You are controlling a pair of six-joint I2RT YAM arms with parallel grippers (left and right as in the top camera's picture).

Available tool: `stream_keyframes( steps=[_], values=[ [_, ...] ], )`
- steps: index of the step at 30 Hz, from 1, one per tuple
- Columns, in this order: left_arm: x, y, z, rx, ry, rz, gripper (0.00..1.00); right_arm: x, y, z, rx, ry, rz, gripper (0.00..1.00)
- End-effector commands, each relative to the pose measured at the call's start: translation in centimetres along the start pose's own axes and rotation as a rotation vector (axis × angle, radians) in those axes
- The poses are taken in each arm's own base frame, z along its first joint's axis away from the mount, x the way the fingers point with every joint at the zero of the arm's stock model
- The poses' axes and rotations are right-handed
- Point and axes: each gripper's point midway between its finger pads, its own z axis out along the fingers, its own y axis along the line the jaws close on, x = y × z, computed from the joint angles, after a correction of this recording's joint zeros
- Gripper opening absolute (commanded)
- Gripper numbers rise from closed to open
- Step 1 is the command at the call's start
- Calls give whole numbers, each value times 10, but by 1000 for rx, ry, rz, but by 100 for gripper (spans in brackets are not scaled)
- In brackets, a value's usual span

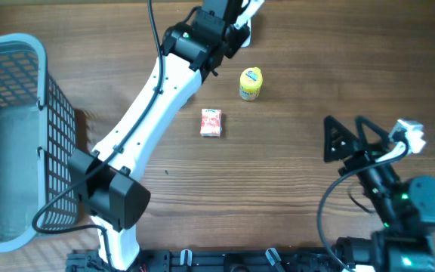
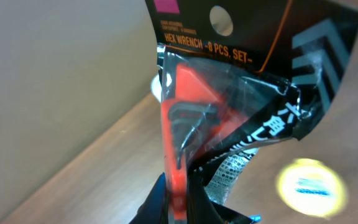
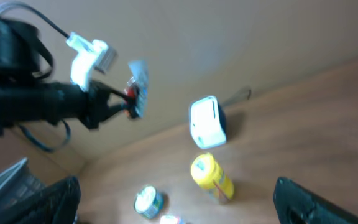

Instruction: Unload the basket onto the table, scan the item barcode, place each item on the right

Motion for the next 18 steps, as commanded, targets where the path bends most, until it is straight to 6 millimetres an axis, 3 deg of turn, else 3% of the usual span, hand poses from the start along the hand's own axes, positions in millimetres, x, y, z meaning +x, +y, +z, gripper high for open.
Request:
stream_keyframes(
  steps=[1, 3, 5, 7, 11, 12, 15, 18],
  values=[
    [-9, -70, -15, 249, -16, -48, 4, -79, 30, -46, 118, -180, -157, 100],
    [-21, -97, -22, 349, -49, -98, 4, -100, 33, -72, 214, -229, -145, 100],
    [-24, -121, -24, 462, -57, -129, 4, -106, 33, -92, 281, -231, -129, 100],
    [-19, -134, -15, 507, -18, -198, 4, -98, 30, -97, 302, -200, -61, 100],
    [2, -178, 9, 691, 75, -252, 4, -54, 6, -95, 386, -18, 24, 100],
    [19, -201, 34, 735, 132, -276, 4, -47, -1, -98, 421, 8, 32, 100],
    [35, -225, 52, 772, 180, -272, 4, -51, -5, -99, 450, -15, 35, 100],
    [45, -255, 62, 801, 199, -242, 4, -42, -21, -99, 535, -2, 167, 100]
  ],
)
